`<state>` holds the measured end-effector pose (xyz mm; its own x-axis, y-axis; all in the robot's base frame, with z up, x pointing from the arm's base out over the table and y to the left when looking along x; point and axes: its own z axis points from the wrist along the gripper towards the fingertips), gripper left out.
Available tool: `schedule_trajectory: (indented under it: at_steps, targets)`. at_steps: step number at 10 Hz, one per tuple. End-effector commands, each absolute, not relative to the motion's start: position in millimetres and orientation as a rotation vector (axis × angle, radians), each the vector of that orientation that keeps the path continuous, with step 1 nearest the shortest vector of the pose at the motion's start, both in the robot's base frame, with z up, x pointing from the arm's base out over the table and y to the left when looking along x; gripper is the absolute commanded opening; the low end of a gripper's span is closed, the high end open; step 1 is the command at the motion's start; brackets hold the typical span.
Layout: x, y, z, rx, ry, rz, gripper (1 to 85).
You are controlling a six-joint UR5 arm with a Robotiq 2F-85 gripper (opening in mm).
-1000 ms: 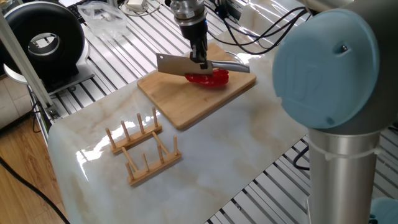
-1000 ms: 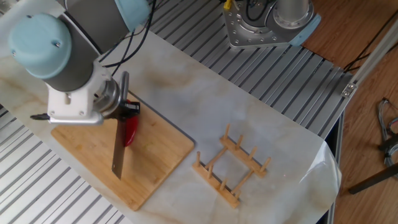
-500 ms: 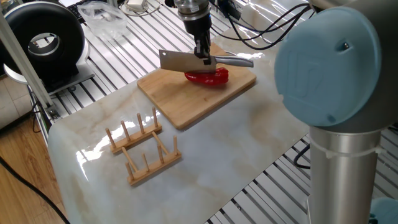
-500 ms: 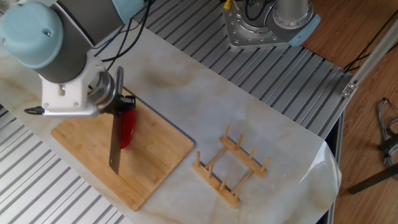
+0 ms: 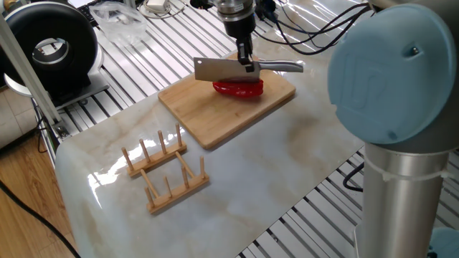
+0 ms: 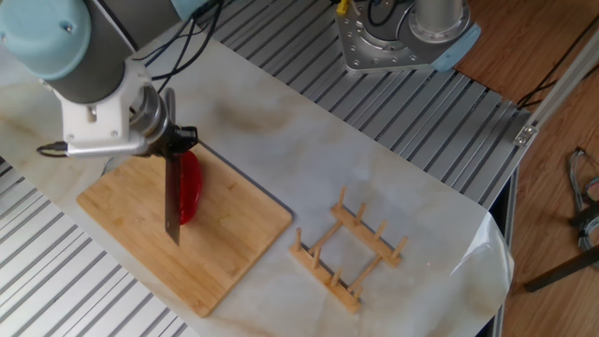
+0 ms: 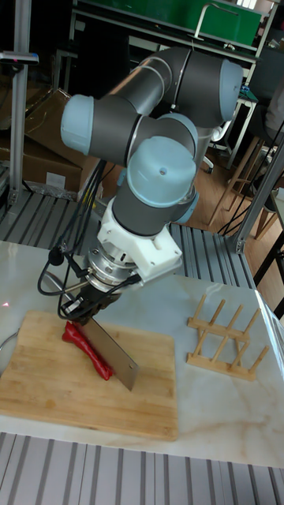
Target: Chop the chili peppers
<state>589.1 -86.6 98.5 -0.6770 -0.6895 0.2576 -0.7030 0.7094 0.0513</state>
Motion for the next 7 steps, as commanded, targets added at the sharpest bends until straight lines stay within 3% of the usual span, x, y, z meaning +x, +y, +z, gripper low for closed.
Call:
schedule_trajectory:
  at_steps: [1,7]
  targets:
    - [583,-88,96,1.134,-2.66,0.046,1.3]
    - [586,-85,86,1.105,-2.673,0.063,1.3]
